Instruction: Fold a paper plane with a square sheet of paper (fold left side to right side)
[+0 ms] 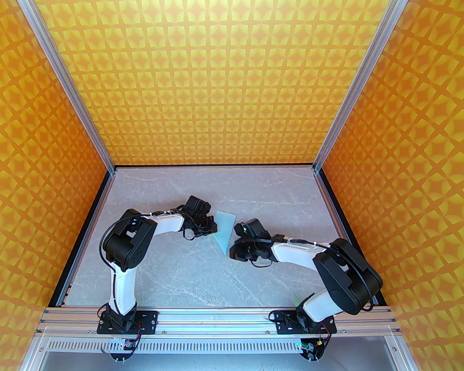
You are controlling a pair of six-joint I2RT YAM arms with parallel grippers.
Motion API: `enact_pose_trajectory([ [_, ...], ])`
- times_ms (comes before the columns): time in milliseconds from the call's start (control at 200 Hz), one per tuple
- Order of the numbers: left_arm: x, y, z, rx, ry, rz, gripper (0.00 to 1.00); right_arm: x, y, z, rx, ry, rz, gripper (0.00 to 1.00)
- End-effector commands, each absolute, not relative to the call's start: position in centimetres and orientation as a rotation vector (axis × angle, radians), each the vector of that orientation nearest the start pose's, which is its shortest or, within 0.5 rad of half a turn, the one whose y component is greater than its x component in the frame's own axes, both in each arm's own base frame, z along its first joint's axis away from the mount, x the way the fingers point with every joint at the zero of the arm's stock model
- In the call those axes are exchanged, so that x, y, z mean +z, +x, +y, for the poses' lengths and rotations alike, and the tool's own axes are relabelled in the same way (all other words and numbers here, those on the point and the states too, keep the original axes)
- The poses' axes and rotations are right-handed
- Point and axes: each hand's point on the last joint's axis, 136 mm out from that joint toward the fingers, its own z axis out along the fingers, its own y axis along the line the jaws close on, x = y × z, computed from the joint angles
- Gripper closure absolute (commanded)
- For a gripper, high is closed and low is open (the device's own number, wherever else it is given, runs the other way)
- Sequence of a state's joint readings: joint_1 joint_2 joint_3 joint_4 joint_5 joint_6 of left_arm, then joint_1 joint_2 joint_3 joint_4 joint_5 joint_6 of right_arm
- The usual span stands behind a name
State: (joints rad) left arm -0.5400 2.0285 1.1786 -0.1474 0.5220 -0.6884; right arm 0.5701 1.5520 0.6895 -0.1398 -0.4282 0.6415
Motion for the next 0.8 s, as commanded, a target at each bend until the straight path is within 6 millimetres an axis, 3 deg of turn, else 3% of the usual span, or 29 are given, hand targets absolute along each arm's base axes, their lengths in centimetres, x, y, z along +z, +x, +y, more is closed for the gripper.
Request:
enact_pose_trajectory([
  [0, -1.1, 34.3, -29.4, -0.909, -0.022, 2.879, 0.97, 4.6, 27.6, 25.0, 0.883, -0.091, 2.714, 1.0],
  [340, -0.1, 34.3, -29.4, -0.917, -0.001, 2.861, 0.95, 3.5, 31.9, 24.8, 0.793, -0.078, 2.709, 1.0],
  [515, -0.1, 34.2, -29.4, -0.915, 0.001, 2.862, 0.94, 3.0, 32.6, 25.0, 0.777, -0.1, 2.728, 1.0],
  [795, 1.2, 34.5, -29.5, -0.928, 0.021, 2.831, 0.88, 0.1, 32.4, 24.5, 0.716, -0.093, 2.792, 1.0],
])
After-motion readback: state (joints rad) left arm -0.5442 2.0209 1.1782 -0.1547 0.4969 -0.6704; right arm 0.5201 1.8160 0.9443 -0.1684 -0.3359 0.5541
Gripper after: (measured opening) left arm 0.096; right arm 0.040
